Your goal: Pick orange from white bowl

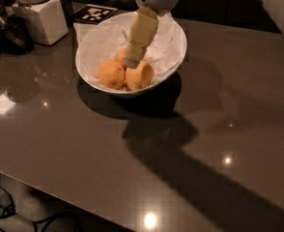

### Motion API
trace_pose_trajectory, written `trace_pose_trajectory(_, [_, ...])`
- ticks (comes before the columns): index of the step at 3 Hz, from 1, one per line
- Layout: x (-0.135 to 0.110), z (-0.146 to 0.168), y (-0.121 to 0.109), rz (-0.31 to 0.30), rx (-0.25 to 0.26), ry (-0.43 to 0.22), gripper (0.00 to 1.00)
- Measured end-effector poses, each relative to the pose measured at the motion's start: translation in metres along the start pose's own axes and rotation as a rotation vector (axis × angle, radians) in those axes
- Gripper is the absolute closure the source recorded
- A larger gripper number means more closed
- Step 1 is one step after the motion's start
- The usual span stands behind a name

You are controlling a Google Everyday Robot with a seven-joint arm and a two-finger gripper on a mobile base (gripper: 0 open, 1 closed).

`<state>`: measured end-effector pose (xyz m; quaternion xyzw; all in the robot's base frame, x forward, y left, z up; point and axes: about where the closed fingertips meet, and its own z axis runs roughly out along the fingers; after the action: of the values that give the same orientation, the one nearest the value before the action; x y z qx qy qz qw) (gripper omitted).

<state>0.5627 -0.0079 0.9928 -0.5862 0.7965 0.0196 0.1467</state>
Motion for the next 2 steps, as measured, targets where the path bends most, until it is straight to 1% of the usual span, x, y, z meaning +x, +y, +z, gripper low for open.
trace_pose_trajectory(1, [-0.016, 0.012, -0.006, 0.011, -0.024, 0.002, 0.09])
trace_pose_trajectory(2, [-0.020, 0.029, -0.011, 0.035, -0.046, 0.022, 0.13])
